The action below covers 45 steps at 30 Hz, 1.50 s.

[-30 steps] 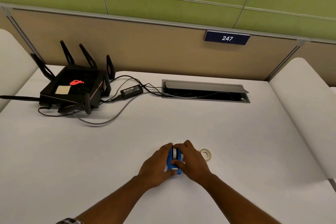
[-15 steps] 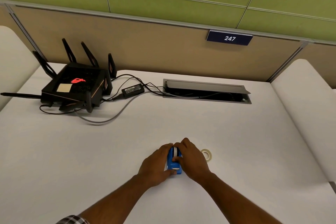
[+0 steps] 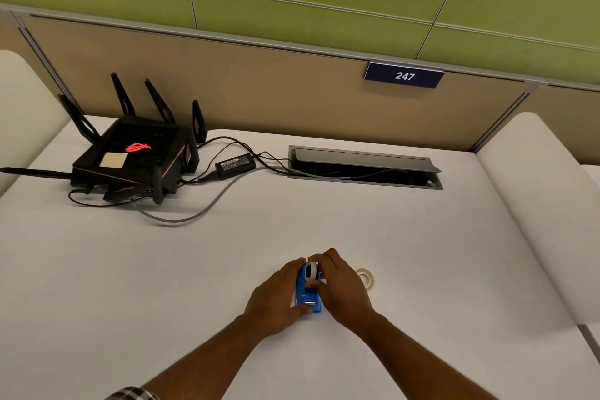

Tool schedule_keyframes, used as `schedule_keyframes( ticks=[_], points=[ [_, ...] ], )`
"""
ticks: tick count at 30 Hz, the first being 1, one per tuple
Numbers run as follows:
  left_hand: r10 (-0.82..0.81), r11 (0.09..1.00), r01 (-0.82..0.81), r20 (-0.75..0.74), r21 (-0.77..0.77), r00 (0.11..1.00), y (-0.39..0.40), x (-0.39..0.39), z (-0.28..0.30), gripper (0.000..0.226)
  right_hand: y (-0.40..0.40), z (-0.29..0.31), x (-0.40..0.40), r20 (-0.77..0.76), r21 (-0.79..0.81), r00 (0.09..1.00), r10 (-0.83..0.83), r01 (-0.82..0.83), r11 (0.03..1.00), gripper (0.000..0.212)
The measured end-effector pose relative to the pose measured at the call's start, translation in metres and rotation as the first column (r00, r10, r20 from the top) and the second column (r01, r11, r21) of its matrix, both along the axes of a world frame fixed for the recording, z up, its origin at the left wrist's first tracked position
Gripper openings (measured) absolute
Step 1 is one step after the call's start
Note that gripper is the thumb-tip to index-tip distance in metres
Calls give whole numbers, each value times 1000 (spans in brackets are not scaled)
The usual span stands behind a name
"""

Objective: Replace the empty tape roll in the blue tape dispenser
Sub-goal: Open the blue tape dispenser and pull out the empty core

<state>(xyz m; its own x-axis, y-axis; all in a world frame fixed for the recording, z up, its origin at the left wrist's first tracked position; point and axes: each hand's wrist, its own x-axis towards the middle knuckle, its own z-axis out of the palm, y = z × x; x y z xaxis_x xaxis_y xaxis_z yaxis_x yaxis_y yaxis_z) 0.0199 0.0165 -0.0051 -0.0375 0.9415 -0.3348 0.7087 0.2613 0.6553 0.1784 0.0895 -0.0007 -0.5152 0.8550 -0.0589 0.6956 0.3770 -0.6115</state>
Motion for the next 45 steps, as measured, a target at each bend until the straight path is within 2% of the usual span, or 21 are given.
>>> schedule_keyframes(
  ticks=[8, 14, 17, 20, 24, 29, 40, 45],
  points=[
    [36, 999, -35, 86, -15, 996, -11, 6, 1, 95, -24, 3, 12, -282, -82, 950, -134, 116, 990, 42],
    [157, 981, -172, 151, 91, 976, -22, 8, 11, 78, -37, 12, 13, -410, -408, 823, -393, 219, 886, 35],
    [222, 954, -261, 240, 146, 945, -26, 14, 22, 62, -48, 19, 14, -479, -590, 727, -491, 148, 794, 31],
    [233, 942, -304, 372, 145, 899, -34, 24, 29, 45, -61, 23, 19, -526, -654, 670, -523, 73, 753, 30],
    [312, 926, -374, 469, 44, 826, -49, 44, 29, 31, -80, 21, 27, -529, -676, 661, -533, 52, 735, 31],
    [405, 892, -451, 430, 7, 807, -66, 59, 23, 15, -100, 12, 46, -452, -671, 704, -548, 137, 729, 31],
    [452, 888, -449, 354, -96, 819, -72, 85, 13, 19, -117, 1, 78, -374, -584, 783, -496, 217, 782, 31],
    [475, 878, -464, 340, -118, 811, -70, 97, 11, 19, -118, -3, 87, -328, -539, 768, -550, 326, 776, 29]
  ],
)
